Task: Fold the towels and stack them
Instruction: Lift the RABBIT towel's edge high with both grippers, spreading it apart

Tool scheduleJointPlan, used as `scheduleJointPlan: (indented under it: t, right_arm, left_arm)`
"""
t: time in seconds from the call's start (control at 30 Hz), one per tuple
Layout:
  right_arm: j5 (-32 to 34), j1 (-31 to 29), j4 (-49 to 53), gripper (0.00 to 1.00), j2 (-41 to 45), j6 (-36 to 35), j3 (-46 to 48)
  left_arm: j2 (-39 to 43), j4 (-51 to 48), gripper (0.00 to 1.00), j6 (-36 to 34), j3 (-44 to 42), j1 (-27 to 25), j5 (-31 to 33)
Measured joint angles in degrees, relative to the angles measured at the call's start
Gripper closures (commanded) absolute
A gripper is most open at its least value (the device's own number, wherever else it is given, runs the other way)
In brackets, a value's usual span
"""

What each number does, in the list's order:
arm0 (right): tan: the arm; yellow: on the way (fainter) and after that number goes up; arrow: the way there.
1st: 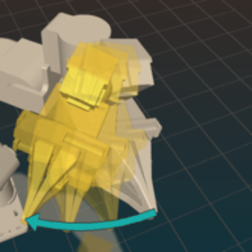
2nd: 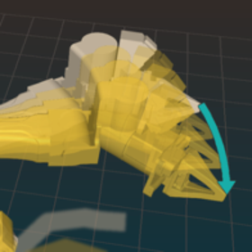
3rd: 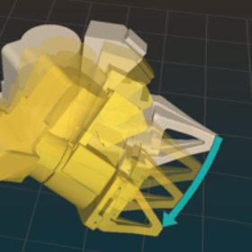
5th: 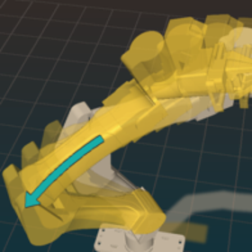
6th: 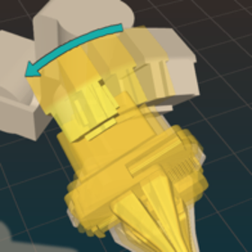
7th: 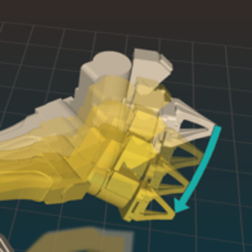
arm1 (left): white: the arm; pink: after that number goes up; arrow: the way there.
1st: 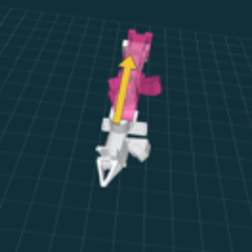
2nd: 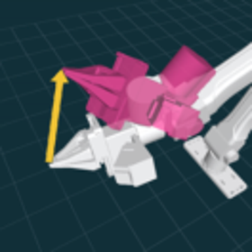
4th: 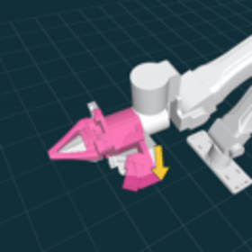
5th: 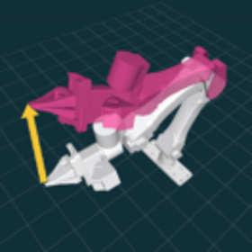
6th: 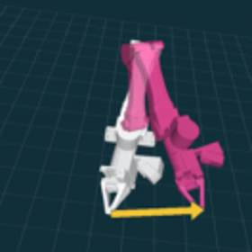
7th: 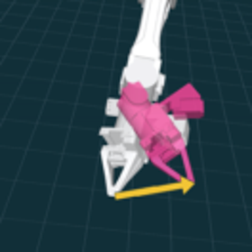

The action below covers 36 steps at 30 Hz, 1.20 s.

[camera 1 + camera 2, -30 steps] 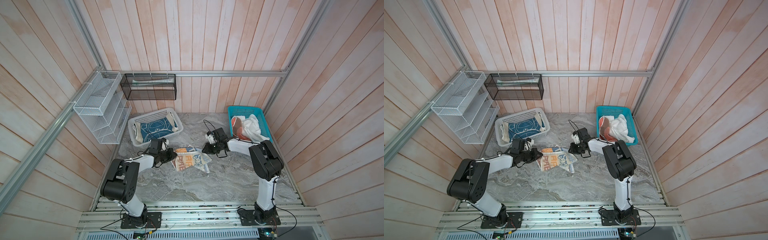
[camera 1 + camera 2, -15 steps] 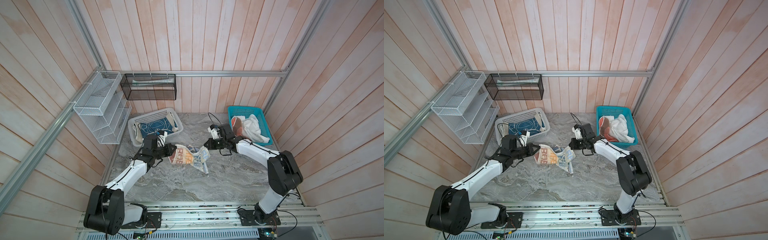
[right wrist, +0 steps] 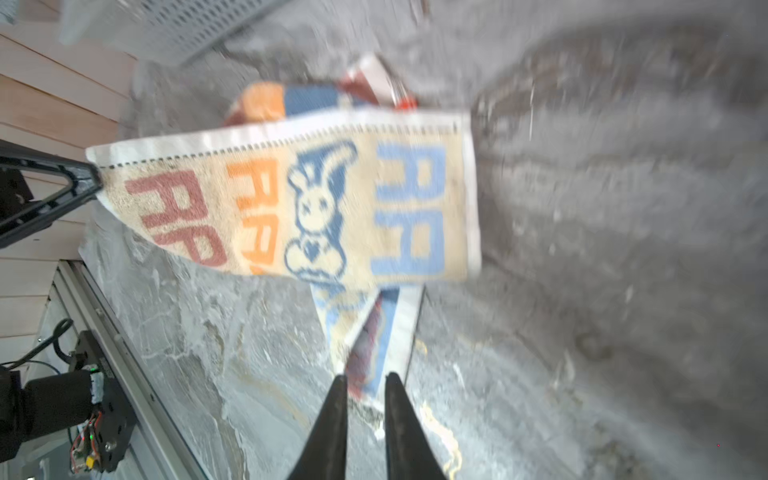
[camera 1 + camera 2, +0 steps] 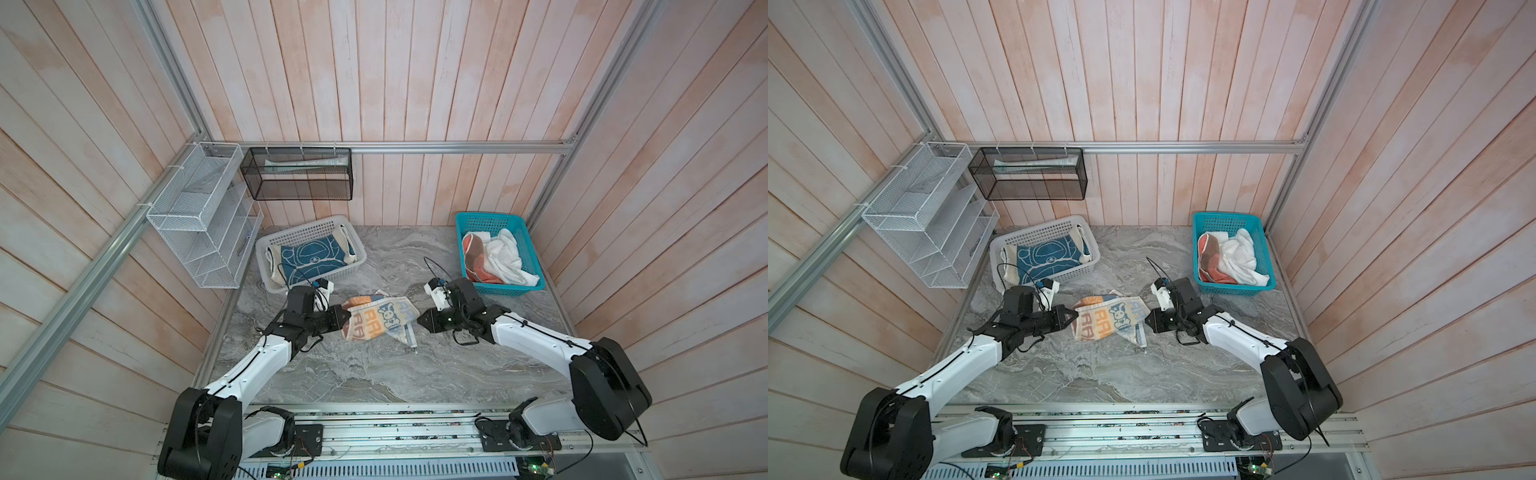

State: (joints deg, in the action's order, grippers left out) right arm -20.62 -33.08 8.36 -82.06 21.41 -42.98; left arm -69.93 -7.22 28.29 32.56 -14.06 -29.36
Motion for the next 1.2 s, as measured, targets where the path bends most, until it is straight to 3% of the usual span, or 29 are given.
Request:
scheduleJointPlan:
  t: [0.1, 0.33, 0.67, 0.93, 1.0, 1.2]
  right_arm:
    - [-0.02, -0.63, 0.42, 0.51, 0.04, -1.27, 3.19]
    - [-1.51, 3.98, -7.15, 0.46, -0.09, 0.26, 3.41]
    - [-8.85, 7.32, -10.08, 0.45, -23.82, -3.56, -18.23]
    - [-14.93, 7.06, -10.10, 0.44, -33.33, -3.50, -23.69]
    - [-16.57, 6.62, -10.19, 0.50, -33.33, -3.37, -23.91]
    - [-17.94, 5.84, -11.26, 0.99, -32.63, -2.05, -23.30]
  left_arm:
    - [-1.03, -0.09, 1.00, 1.40, -4.17, 0.02, 0.02]
    - [-1.27, 1.05, 1.00, 1.95, -4.94, 0.02, 0.28]
    - [-1.27, 1.20, 1.00, 1.92, -4.92, 0.28, 0.68]
    - [-1.25, 1.20, 1.00, 1.90, -4.44, 0.42, 0.68]
    - [-1.25, 1.18, 1.00, 1.88, -4.20, 0.42, 0.68]
    - [-0.79, -0.57, 1.00, 1.40, -3.15, 0.63, 0.70]
